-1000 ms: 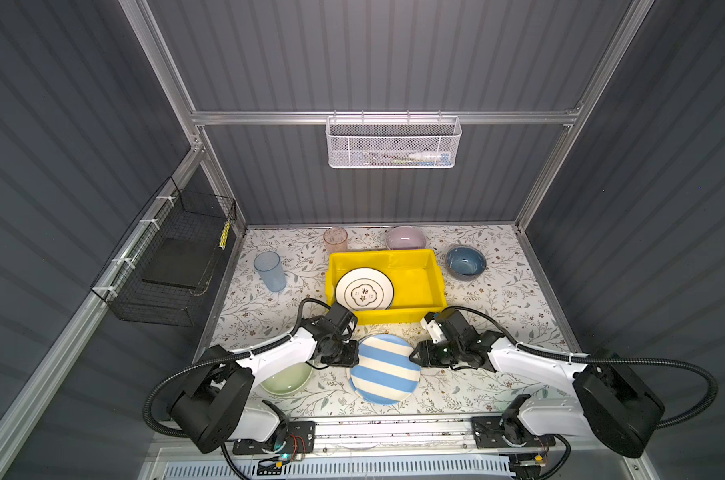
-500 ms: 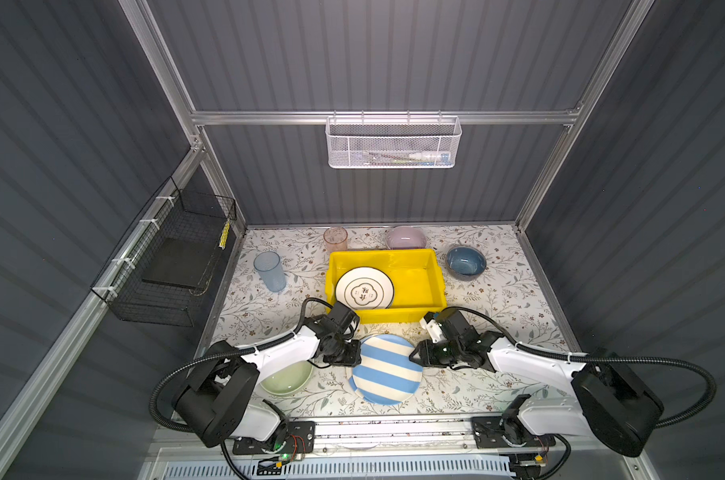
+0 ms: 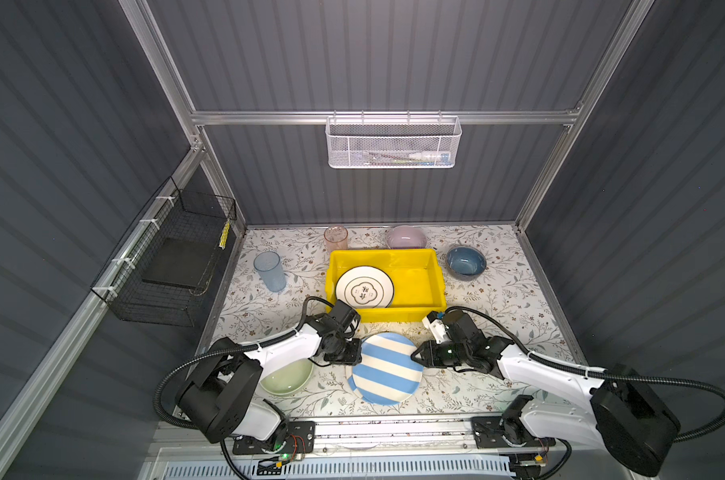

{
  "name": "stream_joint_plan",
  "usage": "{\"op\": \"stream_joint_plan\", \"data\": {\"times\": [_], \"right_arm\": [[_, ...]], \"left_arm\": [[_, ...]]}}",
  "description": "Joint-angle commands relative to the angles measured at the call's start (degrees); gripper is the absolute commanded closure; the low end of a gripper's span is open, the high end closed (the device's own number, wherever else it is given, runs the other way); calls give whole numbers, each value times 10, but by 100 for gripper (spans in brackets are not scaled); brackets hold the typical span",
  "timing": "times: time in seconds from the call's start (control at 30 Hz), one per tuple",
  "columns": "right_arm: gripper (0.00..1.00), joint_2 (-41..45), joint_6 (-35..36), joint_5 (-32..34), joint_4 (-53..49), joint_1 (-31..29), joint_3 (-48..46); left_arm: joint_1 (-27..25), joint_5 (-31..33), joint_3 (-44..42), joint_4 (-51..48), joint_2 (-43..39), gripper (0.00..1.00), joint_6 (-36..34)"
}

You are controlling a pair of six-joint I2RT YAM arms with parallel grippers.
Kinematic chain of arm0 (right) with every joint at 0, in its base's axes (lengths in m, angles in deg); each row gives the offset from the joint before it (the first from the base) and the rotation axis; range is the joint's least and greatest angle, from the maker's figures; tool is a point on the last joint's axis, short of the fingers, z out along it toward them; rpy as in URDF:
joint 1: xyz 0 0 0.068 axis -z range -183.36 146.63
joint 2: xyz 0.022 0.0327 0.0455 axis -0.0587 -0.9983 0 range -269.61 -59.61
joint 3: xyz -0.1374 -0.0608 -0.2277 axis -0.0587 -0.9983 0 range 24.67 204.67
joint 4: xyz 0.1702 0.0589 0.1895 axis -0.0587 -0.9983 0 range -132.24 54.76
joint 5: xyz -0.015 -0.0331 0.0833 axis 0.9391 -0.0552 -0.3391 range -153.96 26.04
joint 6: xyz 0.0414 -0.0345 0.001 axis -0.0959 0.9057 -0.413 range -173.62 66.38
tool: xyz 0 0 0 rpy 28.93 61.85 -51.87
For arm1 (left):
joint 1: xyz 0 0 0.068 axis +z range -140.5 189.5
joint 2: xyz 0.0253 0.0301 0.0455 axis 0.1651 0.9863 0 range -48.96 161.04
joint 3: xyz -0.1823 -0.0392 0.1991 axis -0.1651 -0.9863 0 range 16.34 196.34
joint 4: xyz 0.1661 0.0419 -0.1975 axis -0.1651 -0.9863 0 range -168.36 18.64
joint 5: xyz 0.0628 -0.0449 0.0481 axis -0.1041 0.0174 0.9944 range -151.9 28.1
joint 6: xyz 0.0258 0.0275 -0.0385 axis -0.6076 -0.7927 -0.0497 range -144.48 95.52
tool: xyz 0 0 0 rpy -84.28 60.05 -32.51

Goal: Place the mixed dishes into the plastic bin
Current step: 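Grip opposite rims of the blue-and-white striped plate with both grippers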

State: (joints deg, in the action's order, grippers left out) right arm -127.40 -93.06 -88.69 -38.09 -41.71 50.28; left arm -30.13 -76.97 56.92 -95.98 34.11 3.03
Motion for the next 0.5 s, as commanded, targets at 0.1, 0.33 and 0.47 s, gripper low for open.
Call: {"op": "stream_joint_plan", "data": {"times": [0.1,0.33,0.47], "right_arm": [[71,9,-6,-25,34,4,-6],[78,-6,-11,-26,51,6,0],[81,-16,-11,-26,55,6,5]], "left_arm": [[-3,4,12,0,15,75,-3],[-4,5,16,0,17,75,-3],[-4,6,21,-1,16,75,-3]]}}
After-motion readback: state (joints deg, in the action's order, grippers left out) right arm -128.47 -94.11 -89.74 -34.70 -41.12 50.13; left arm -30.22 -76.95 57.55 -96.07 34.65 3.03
